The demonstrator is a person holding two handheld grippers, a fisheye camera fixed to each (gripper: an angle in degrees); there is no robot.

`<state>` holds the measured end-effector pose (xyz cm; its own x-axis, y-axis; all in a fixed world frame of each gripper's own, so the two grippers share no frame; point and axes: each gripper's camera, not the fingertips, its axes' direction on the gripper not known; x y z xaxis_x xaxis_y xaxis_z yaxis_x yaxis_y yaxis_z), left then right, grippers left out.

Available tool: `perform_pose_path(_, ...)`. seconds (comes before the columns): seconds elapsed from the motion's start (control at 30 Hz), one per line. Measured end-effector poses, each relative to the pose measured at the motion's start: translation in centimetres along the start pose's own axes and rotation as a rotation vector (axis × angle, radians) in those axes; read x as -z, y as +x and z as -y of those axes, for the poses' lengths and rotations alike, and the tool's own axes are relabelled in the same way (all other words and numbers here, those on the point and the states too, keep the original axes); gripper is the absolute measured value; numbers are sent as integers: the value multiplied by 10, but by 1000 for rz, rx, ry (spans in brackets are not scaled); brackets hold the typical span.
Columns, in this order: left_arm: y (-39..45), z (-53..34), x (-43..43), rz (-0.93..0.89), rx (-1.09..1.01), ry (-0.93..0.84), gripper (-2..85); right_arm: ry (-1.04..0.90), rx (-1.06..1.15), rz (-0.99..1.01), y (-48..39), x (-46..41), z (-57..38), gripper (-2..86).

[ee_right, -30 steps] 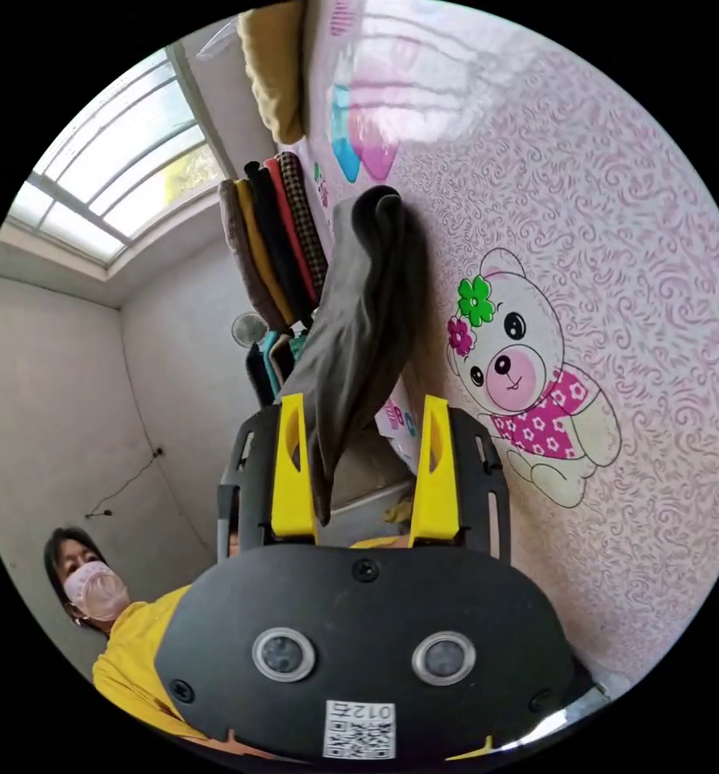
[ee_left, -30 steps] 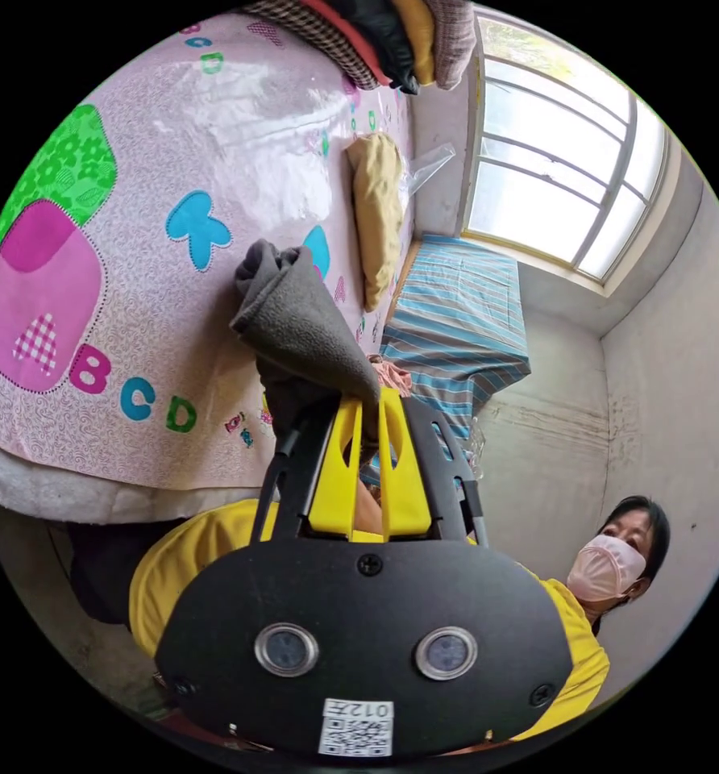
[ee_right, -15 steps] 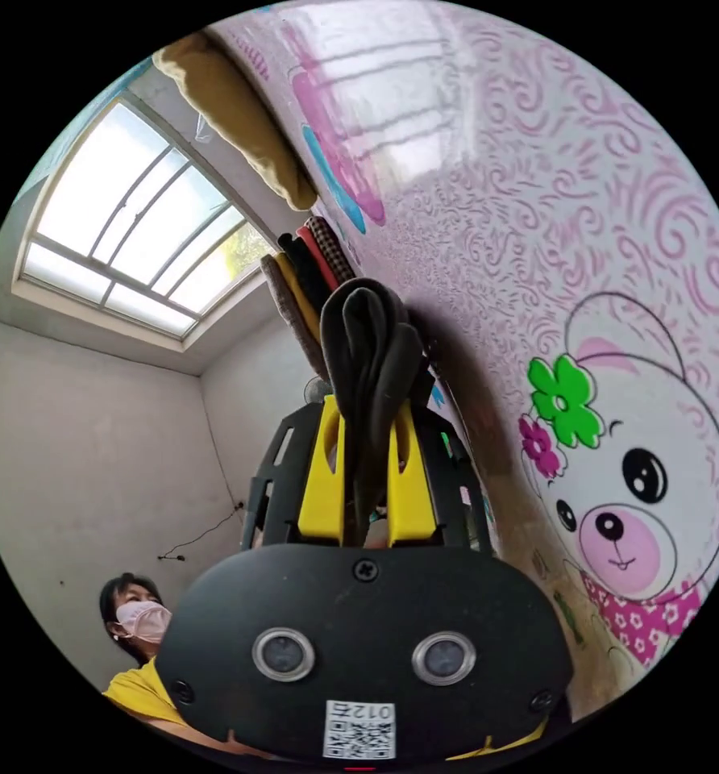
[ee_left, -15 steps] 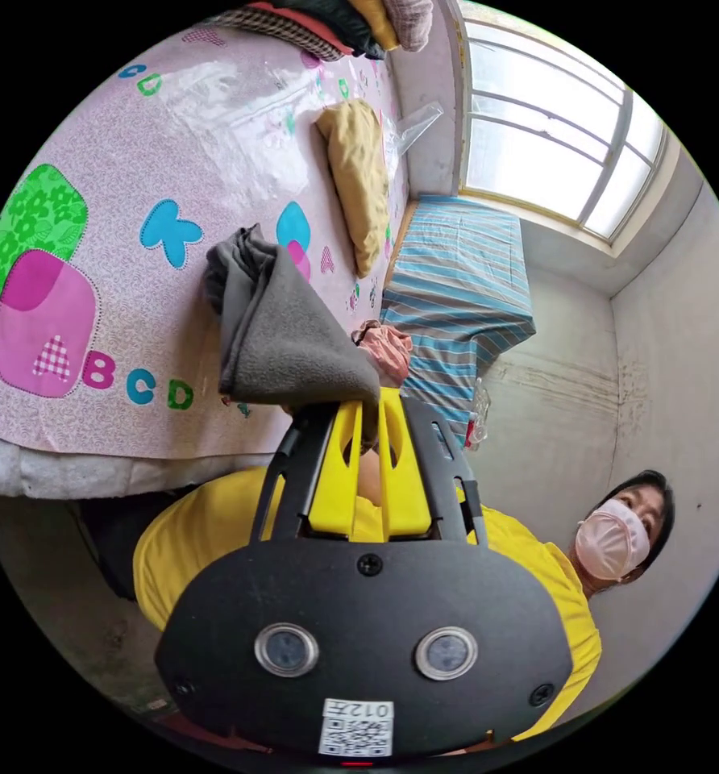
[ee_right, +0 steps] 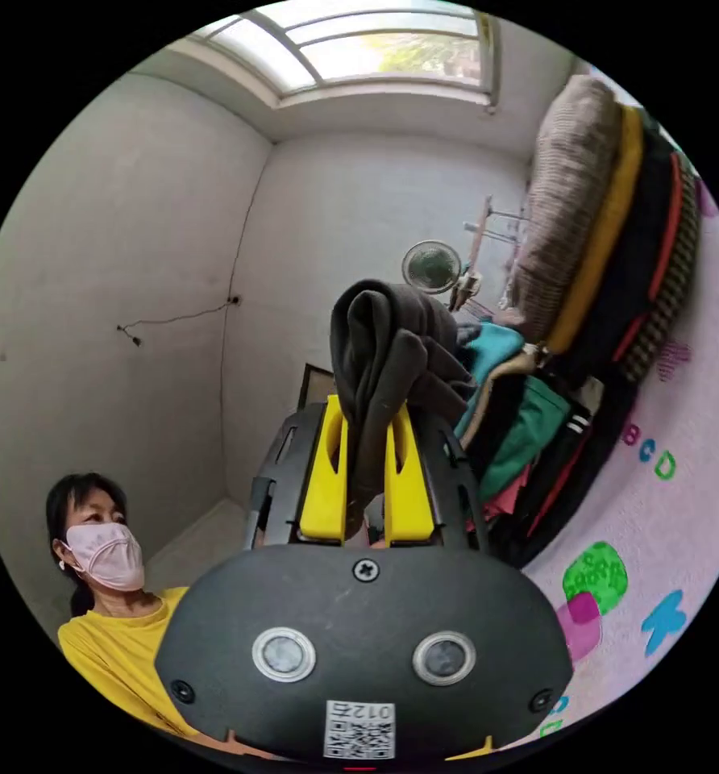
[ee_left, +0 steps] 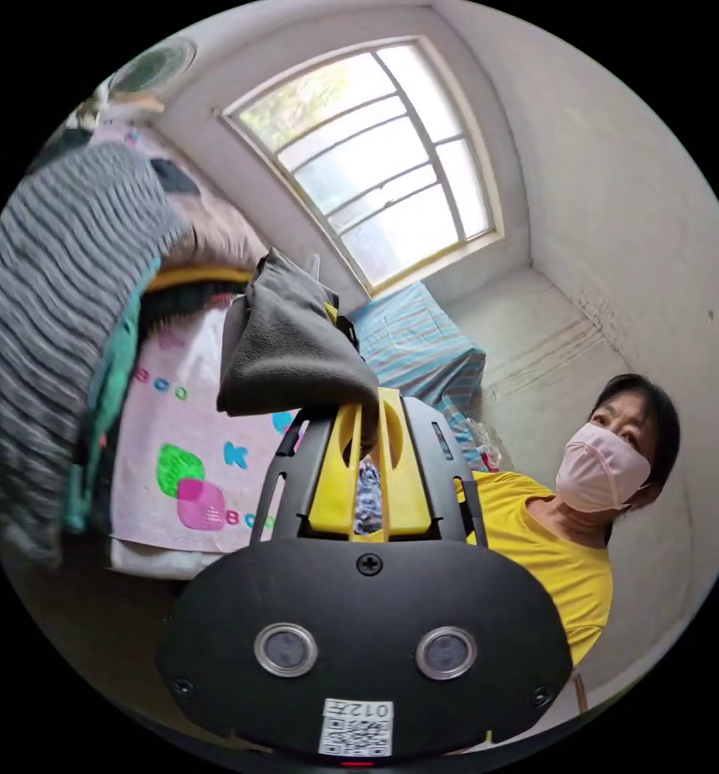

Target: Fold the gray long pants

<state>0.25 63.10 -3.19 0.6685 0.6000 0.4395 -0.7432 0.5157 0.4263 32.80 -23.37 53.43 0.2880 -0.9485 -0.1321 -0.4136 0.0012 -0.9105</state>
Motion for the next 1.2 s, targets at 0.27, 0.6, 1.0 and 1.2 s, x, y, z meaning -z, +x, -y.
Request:
perform_pose_path(0.27,-6,88,162,239,161,100,44,-192,101,-98,29,-282,68,56)
perform_pose_path(0.6,-55,55,190,87,334,327,11,-328,111,-292,113,-366,51,111)
perform_pose_path(1.0,119,96,10,410,76,110,80,-552,602,-318,50,-456,-69,97)
perform_pose_path(1.2,97,83,-20,428,186,153,118,-680,558,-289,84,-508,-104,84)
